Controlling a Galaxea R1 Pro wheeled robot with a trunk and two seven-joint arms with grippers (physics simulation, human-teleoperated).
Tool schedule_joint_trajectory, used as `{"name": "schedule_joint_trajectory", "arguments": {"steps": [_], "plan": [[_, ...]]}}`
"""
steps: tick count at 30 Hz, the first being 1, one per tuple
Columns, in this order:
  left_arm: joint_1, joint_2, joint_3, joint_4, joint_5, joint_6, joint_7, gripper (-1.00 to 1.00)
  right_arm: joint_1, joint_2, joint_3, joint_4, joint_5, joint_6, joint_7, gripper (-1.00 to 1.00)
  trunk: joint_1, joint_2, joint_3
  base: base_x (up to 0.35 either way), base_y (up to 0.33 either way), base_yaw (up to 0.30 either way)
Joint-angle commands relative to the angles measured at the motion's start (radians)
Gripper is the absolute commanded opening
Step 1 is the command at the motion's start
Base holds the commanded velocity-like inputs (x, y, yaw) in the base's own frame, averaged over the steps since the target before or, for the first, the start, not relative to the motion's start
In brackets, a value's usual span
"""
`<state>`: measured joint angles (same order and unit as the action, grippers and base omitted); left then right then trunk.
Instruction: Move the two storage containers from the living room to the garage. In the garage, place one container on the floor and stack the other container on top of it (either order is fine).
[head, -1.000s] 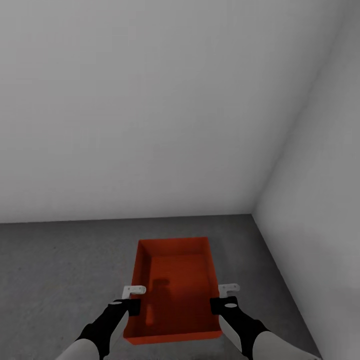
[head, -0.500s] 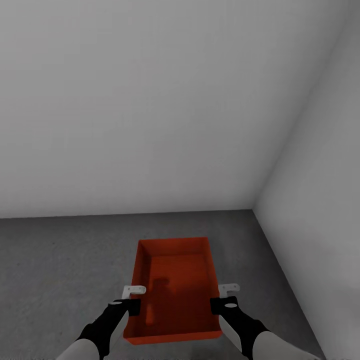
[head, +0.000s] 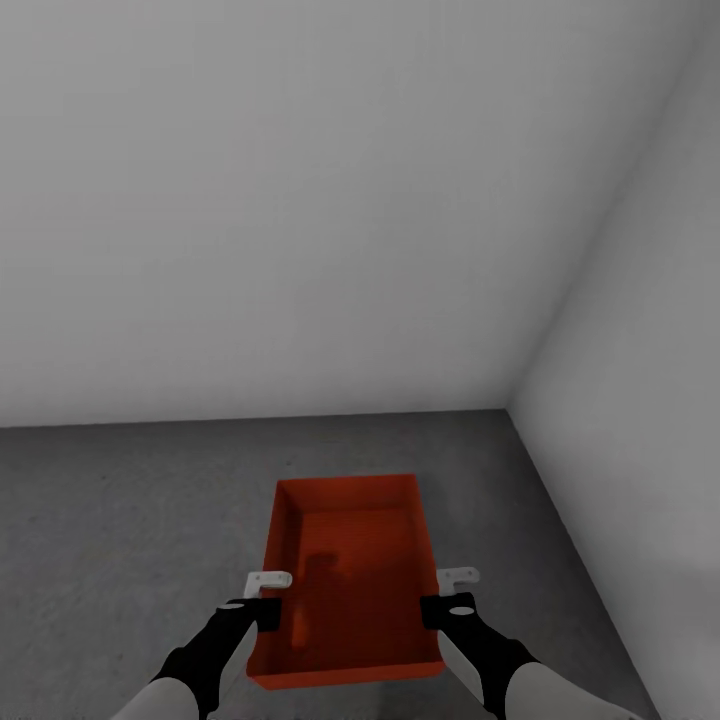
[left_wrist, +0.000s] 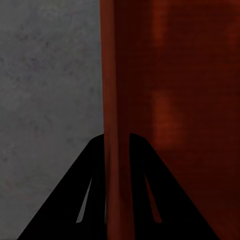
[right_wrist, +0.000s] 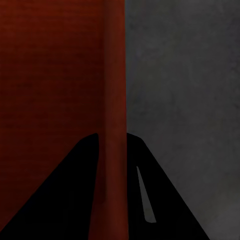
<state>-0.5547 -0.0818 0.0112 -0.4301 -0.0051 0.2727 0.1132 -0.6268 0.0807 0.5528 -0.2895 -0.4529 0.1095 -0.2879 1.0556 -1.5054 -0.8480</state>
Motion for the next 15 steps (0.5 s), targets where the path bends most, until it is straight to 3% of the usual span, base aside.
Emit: {"name": "schedule_joint_trajectory", "arguments": {"steps": [1, 15], "plan": [[-0.001, 0.0, -0.002, -0.004, -0.013, 0.007, 0.01, -1.0, -0.001, -0.015, 0.012, 0.009, -0.004, 0.007, -0.027, -1.0, 0.004, -0.008, -0.006, 0.0, 0.0, 0.0], [0.0, 0.0, -0.002, -0.004, -0.013, 0.006, 0.011, -1.0, -0.001, -0.015, 0.012, 0.009, -0.004, 0.007, -0.027, -1.0, 0.058, -0.106, -0.072, 0.0, 0.0, 0.0]]}}
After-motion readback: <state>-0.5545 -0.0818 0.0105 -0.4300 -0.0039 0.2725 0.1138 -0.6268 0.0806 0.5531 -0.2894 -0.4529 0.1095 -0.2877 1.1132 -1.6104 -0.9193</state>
